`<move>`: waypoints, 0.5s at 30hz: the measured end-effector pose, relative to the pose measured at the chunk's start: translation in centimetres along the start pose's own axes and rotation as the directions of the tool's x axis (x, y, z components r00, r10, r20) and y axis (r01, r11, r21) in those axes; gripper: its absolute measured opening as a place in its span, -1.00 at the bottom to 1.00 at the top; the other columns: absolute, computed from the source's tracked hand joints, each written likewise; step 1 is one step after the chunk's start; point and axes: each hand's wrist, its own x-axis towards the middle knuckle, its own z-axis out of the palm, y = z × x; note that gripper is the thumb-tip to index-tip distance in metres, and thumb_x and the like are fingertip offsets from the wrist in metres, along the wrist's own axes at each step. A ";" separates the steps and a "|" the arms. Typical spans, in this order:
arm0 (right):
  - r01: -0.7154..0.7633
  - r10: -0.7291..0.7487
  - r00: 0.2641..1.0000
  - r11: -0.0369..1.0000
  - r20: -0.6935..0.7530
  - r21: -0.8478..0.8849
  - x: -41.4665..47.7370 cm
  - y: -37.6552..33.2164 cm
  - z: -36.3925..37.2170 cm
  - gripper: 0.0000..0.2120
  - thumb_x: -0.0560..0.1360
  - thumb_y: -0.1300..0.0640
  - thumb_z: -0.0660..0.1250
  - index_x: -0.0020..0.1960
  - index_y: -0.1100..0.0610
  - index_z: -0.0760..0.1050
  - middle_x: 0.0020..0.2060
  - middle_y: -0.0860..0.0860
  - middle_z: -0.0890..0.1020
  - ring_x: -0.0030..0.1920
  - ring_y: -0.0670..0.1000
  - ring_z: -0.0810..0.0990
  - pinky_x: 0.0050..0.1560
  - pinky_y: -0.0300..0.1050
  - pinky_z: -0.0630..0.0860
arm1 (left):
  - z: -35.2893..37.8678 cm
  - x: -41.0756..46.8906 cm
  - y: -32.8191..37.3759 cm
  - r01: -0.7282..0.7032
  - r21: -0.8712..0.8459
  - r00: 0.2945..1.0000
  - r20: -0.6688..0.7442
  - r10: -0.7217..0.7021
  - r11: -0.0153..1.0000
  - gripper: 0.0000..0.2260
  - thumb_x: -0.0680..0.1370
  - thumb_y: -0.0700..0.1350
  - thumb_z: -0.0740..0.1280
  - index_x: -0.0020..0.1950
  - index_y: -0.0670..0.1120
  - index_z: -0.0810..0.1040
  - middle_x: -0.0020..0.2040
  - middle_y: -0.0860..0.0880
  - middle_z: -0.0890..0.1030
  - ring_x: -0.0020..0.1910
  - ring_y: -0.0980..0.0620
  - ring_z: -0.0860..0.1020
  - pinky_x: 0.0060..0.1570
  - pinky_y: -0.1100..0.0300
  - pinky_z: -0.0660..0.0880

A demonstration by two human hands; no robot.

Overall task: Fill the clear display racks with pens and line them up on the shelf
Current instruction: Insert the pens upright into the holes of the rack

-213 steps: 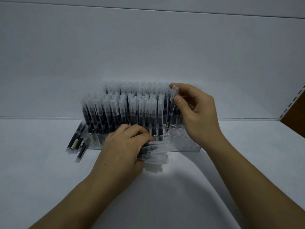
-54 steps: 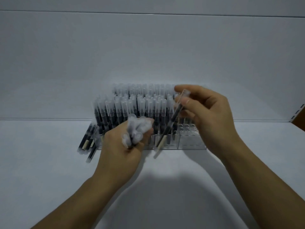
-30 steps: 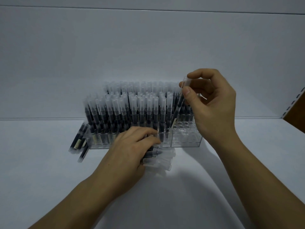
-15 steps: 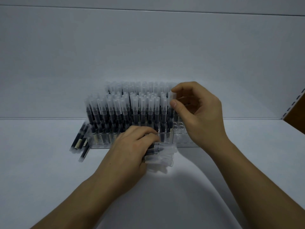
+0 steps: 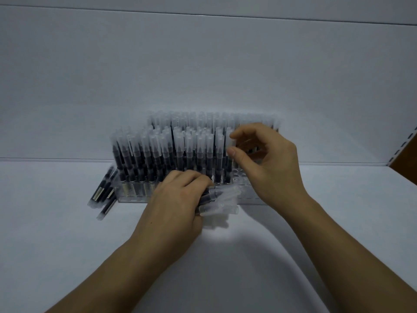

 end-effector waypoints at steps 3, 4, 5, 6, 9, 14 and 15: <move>0.022 -0.022 0.999 1.000 -0.037 -0.005 0.0 -0.2 -0.1 -0.82 0.53 0.23 0.48 0.09 0.05 0.59 -0.07 -0.08 0.65 -0.07 -0.05 0.64 -0.15 -0.12 0.60 | -0.2 0.0 -0.3 -0.020 -0.100 0.996 -0.088 0.011 0.995 -0.67 0.40 -0.28 0.30 0.11 -0.03 0.57 0.01 0.09 0.57 -0.05 0.05 0.50 -0.07 0.10 0.50; 0.033 -0.033 0.998 0.999 -0.059 0.003 0.0 -0.4 -0.2 -0.83 0.53 0.24 0.47 0.08 0.07 0.59 -0.07 -0.06 0.64 -0.08 -0.03 0.64 -0.18 -0.12 0.59 | -0.4 0.1 -0.2 -0.021 -0.188 0.990 -0.138 -0.005 0.982 -0.71 0.45 -0.26 0.28 0.12 -0.03 0.58 0.00 0.10 0.57 -0.05 0.09 0.53 -0.06 0.20 0.49; 0.046 -0.045 0.996 0.999 -0.076 0.017 0.0 -0.6 -0.3 -0.84 0.54 0.25 0.45 0.09 0.10 0.59 -0.09 -0.04 0.64 -0.10 0.00 0.63 -0.20 -0.13 0.57 | -0.7 0.1 -0.1 -0.003 -0.306 0.982 -0.181 -0.055 0.952 -0.76 0.51 -0.22 0.28 0.12 -0.02 0.60 -0.01 0.11 0.59 -0.04 0.13 0.56 -0.06 0.29 0.48; 0.060 -0.057 0.995 0.997 -0.084 0.040 0.0 -0.9 -0.4 -0.85 0.54 0.26 0.44 0.09 0.11 0.58 -0.11 -0.03 0.63 -0.11 0.02 0.62 -0.22 -0.13 0.55 | -0.9 0.1 0.0 0.032 -0.450 0.971 -0.198 -0.134 0.892 -0.82 0.59 -0.14 0.30 0.13 0.02 0.62 -0.03 0.12 0.62 -0.03 0.14 0.60 -0.06 0.35 0.49; 0.061 -0.056 0.998 0.985 -0.036 0.159 -0.3 -1.8 -0.3 -0.85 0.54 0.27 0.42 0.09 0.13 0.60 -0.16 -0.04 0.63 -0.15 0.03 0.61 -0.26 -0.08 0.54 | -1.5 0.4 0.2 0.171 -0.823 0.965 0.028 -0.262 0.542 -0.91 0.60 0.06 0.35 0.03 0.14 0.64 -0.20 -0.06 0.62 -0.31 0.09 0.55 -0.25 0.17 0.49; -0.056 0.002 0.983 0.957 0.185 0.286 -0.9 -2.5 0.6 -0.80 0.56 0.14 0.42 0.17 0.12 0.64 -0.16 -0.05 0.65 -0.16 0.05 0.64 -0.23 -0.04 0.58 | -1.7 0.4 0.3 0.356 -0.928 0.935 0.355 -0.029 0.115 -0.78 0.59 -0.11 0.32 0.05 -0.28 0.57 -0.27 -0.33 0.40 -0.37 0.00 0.36 -0.34 0.15 0.37; -0.073 0.004 0.974 0.953 0.225 0.296 -1.0 -2.6 0.7 -0.78 0.56 0.12 0.43 0.18 0.12 0.64 -0.16 -0.04 0.66 -0.21 0.02 0.63 -0.24 -0.12 0.56 | -1.7 0.3 0.3 0.363 -0.925 0.931 0.365 -0.005 0.111 -0.79 0.59 -0.14 0.31 0.02 -0.29 0.59 -0.29 -0.29 0.43 -0.34 -0.01 0.40 -0.31 0.15 0.40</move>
